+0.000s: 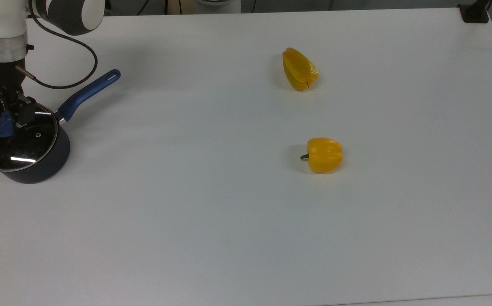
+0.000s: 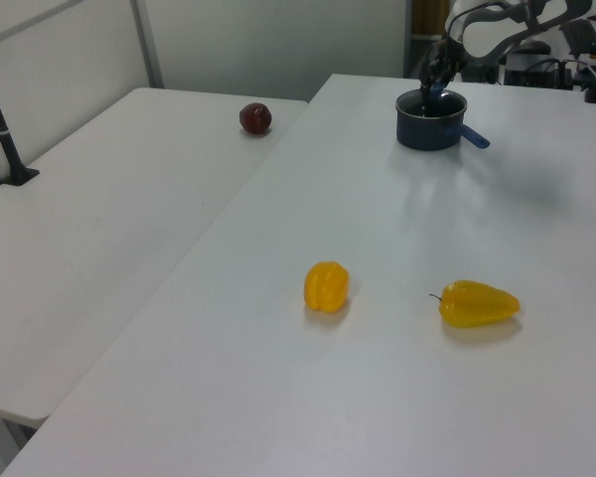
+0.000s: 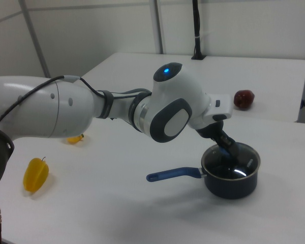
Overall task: Open lid
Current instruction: 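Lift the glass lid off the saucepan and carry it aside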
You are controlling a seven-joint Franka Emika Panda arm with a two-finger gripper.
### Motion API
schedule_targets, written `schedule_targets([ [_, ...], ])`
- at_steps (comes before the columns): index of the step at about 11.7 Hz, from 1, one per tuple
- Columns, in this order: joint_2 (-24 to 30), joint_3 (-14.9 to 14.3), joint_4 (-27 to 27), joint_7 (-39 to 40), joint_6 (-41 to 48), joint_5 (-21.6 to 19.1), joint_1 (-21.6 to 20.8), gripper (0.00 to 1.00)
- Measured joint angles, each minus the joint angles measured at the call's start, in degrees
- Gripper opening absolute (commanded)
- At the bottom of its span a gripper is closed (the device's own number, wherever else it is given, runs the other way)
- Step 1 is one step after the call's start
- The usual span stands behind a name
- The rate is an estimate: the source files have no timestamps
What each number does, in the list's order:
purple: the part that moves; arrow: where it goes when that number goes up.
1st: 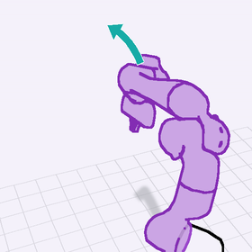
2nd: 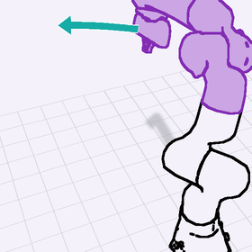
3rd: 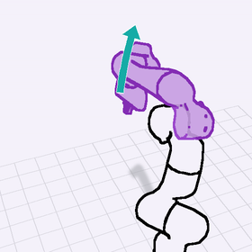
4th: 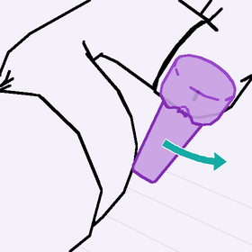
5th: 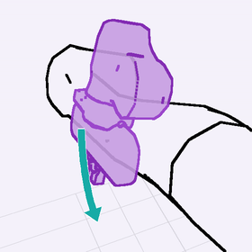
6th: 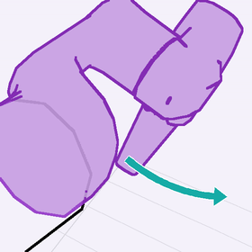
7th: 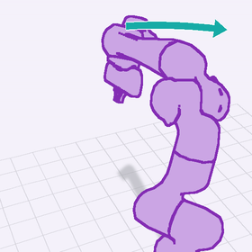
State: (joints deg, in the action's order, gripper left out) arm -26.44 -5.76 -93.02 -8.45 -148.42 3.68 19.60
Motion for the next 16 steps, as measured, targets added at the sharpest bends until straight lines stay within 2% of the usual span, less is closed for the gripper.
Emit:
schedule_targets([
  [7, 3.44, 0.16, -0.19, -0.03, 0.17, -0.01, -1.14, 0.31],
  [10, 7.53, 0.52, -1.24, -3.49, 7.44, -0.01, -7.26, 0.31],
  [12, 10.12, 0.71, -4.75, -4.41, 9.03, 0.00, -13.33, 0.31],
  [16, 10.22, 0.87, -9.54, -4.84, 9.04, 0.01, -22.97, 0.31],
])
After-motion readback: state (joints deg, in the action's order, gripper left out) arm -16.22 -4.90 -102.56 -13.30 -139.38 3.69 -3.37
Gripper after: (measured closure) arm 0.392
